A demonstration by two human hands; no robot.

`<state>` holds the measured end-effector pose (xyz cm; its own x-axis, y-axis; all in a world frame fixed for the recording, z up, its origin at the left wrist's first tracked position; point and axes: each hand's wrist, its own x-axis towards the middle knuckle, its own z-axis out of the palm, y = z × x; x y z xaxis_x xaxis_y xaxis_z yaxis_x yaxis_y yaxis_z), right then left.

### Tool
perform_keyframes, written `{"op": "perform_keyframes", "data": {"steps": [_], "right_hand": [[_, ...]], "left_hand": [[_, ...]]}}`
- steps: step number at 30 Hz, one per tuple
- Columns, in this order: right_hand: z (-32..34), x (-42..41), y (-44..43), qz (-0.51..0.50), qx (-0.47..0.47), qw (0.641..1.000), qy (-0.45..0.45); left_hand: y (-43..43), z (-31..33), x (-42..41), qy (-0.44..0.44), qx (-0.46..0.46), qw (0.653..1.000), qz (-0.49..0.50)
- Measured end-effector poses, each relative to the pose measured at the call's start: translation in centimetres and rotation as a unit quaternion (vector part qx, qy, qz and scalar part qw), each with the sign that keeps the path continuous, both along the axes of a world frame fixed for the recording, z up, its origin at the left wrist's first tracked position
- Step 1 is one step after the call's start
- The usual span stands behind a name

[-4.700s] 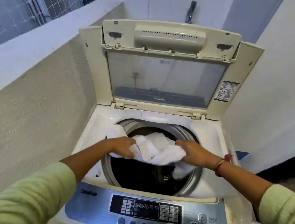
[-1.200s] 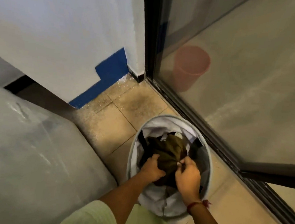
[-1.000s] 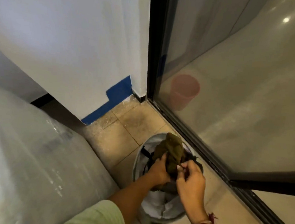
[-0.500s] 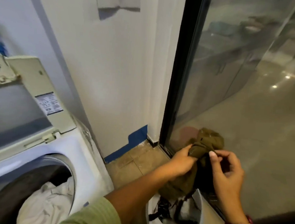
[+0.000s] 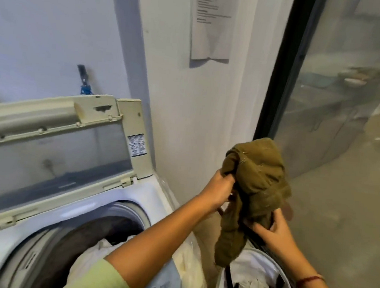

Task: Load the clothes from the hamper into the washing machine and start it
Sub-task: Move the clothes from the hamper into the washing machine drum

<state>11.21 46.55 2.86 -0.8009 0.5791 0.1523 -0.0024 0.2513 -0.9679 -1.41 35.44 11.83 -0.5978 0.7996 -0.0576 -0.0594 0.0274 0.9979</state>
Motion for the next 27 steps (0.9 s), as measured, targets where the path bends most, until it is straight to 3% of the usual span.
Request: {"op": "perform_keyframes", "data": {"steps": [5, 11, 15, 19, 23, 25, 27], "right_hand": [[2.5, -6.2, -3.7, 0.039, 0.081, 0.995, 0.033], [6.7, -13.7, -11.5, 0.211, 0.082, 0.972, 0.068], [6.9, -16.8, -16.7, 0.338, 0.098, 0.936, 0.008], [6.6, -18.1, -19.6, 0.378, 0.192, 0.905, -0.032], [6.1, -19.1, -19.8, 0.346, 0.306, 0.886, -0.038], [6.6, -19.1, -19.5, 0.349, 0.423, 0.835, -0.051], [6.9, -19.3, -19.8, 0.349, 0.602, 0.716, -0.061]], "left_hand": [[-8.6, 0.6, -3.5, 0.008, 0.023, 0.987, 0.159], [-19.5, 1.1, -7.1, 0.007, 0.087, 0.937, 0.339], [-25.3, 0.4, -8.0, 0.009, 0.084, 0.905, 0.417], [-28.6, -0.6, -8.2, 0.007, 0.032, 0.888, 0.458], [-31.6, -2.2, -10.1, 0.045, -0.144, 0.837, 0.525], [-32.9, -3.3, -10.6, 0.073, -0.206, 0.81, 0.545], [-33.6, -4.2, -10.5, 0.084, -0.217, 0.803, 0.549]]}}
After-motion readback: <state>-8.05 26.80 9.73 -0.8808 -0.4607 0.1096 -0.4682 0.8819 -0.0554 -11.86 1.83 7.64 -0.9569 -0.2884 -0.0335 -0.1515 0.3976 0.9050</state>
